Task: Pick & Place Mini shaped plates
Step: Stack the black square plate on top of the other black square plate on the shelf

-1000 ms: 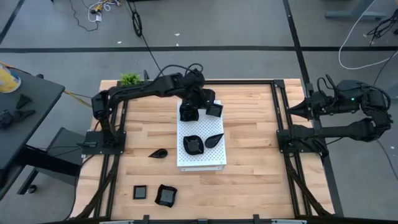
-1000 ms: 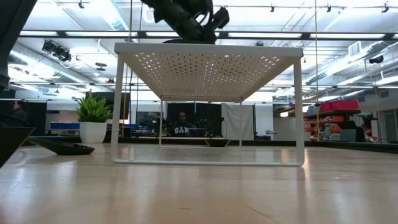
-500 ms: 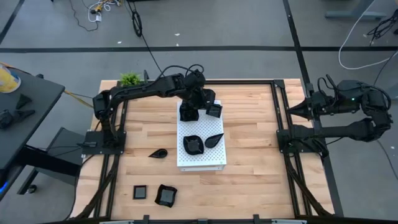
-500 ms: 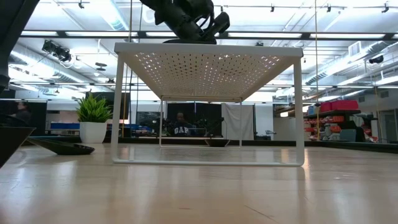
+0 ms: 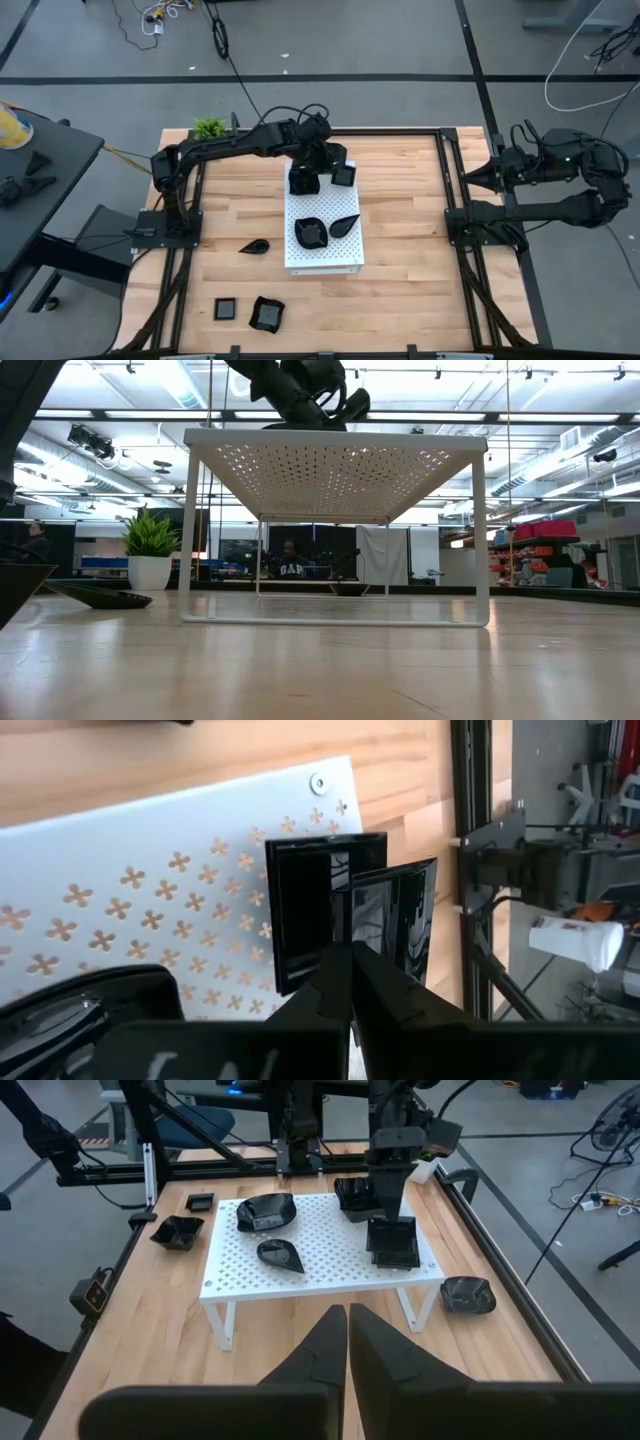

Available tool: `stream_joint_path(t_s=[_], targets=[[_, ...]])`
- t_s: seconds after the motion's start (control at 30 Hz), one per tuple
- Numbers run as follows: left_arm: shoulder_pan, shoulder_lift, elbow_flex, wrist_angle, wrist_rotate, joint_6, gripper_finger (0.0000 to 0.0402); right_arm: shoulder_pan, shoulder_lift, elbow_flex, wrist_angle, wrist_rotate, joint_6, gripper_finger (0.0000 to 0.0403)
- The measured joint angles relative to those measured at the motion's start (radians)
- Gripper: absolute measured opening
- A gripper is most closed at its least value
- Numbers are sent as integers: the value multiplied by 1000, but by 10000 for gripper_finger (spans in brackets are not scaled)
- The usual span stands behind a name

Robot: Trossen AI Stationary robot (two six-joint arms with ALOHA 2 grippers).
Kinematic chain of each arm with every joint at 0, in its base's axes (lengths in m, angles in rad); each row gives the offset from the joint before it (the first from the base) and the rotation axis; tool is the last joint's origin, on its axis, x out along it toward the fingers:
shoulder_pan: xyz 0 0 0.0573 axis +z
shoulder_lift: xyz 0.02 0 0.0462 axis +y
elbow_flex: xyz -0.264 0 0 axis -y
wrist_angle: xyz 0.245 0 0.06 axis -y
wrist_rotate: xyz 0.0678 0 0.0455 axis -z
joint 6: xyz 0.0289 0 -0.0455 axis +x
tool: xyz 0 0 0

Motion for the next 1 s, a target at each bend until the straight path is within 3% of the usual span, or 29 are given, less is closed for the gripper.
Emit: stream_joint_path(t_s=[0.67,1.0], targets=[[-2,0,0,4,-41,-8,8,0,0,0,0,0,0,22],[-2,0,0,5,-41,-9,53,0,0,0,0,0,0,22]])
